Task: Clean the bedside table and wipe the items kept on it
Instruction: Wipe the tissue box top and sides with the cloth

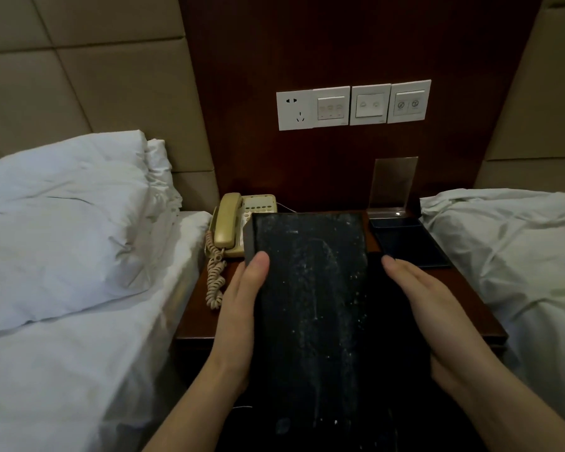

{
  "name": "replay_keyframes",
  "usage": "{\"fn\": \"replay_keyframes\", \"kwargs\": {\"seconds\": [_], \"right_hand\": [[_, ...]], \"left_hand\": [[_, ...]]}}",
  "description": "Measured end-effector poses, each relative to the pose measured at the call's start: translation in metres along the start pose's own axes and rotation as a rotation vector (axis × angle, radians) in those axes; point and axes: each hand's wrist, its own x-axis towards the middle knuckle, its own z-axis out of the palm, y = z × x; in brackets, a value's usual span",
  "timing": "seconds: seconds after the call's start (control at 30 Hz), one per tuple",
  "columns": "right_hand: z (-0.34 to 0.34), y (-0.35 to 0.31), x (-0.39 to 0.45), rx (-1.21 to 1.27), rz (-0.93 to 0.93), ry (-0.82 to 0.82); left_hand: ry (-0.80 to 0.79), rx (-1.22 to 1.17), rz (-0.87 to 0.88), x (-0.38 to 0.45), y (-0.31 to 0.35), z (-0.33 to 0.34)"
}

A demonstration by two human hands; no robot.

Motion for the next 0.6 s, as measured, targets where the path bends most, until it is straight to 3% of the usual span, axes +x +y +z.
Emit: {"fn": "replay_keyframes", "kwargs": {"seconds": [0.2, 0.37, 0.5, 0.6], "right_hand": [[0.005, -0.002, 0.009, -0.181, -0.238, 0.09], [0.017, -0.001, 0.016, -0.337, -0.455, 0.031], [0.033, 0.005, 0.02, -0.866, -0.803, -0.077], [0.031, 0.011, 0.028, -1.075, -0.907, 0.035]], "left_hand": [[-0.038, 0.017, -0.077, 0.005, -0.007, -0.004], [-0.016, -0.029, -0.125, 0.013, -0.011, 0.0], [-0.065, -0.051, -0.145, 0.019, -0.02, 0.004], [-0.044, -0.101, -0.147, 0.022, -0.021, 0.003]]}}
